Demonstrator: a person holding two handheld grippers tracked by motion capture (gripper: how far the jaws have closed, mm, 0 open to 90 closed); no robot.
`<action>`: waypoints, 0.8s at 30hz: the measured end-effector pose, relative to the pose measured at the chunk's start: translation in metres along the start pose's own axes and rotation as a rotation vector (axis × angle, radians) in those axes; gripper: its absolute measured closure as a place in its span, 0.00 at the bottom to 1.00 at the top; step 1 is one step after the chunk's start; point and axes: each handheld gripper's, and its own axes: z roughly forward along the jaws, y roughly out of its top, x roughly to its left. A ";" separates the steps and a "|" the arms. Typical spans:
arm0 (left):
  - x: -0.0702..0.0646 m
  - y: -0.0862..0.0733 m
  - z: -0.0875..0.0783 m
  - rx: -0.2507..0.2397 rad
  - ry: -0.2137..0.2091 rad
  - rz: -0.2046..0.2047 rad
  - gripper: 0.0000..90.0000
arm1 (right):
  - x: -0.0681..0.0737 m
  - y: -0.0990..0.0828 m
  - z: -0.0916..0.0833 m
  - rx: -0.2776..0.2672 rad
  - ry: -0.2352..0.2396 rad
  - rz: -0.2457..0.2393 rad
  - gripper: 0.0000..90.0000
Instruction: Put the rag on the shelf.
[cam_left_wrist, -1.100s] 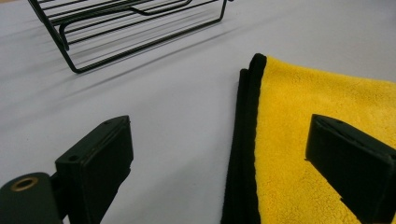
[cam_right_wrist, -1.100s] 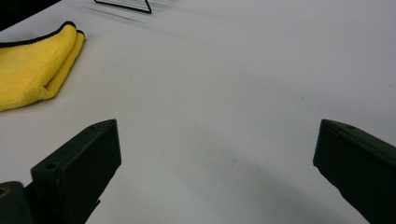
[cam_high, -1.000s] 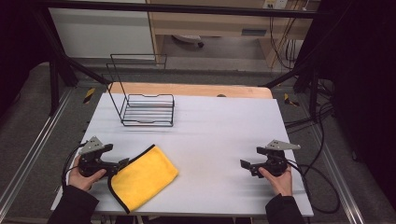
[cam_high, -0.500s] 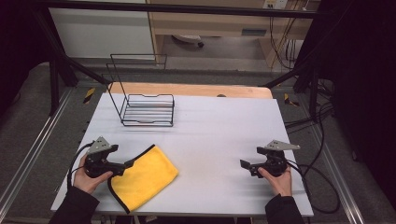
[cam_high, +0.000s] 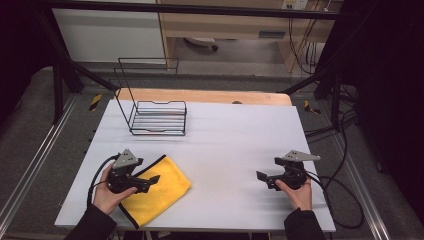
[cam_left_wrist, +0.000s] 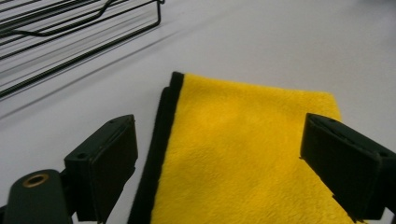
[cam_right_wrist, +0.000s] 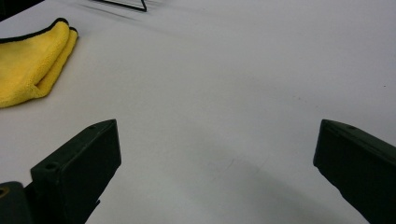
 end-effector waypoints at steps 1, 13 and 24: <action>0.000 0.000 0.000 0.000 0.000 0.000 0.13 | 0.000 0.000 0.000 0.000 -0.001 0.000 0.01; -0.042 0.014 0.026 0.052 -0.043 0.039 0.25 | 0.000 0.000 0.001 0.005 -0.005 -0.004 0.01; -0.070 0.018 0.048 0.113 -0.054 0.043 0.49 | 0.000 0.000 0.001 0.007 -0.002 -0.011 0.01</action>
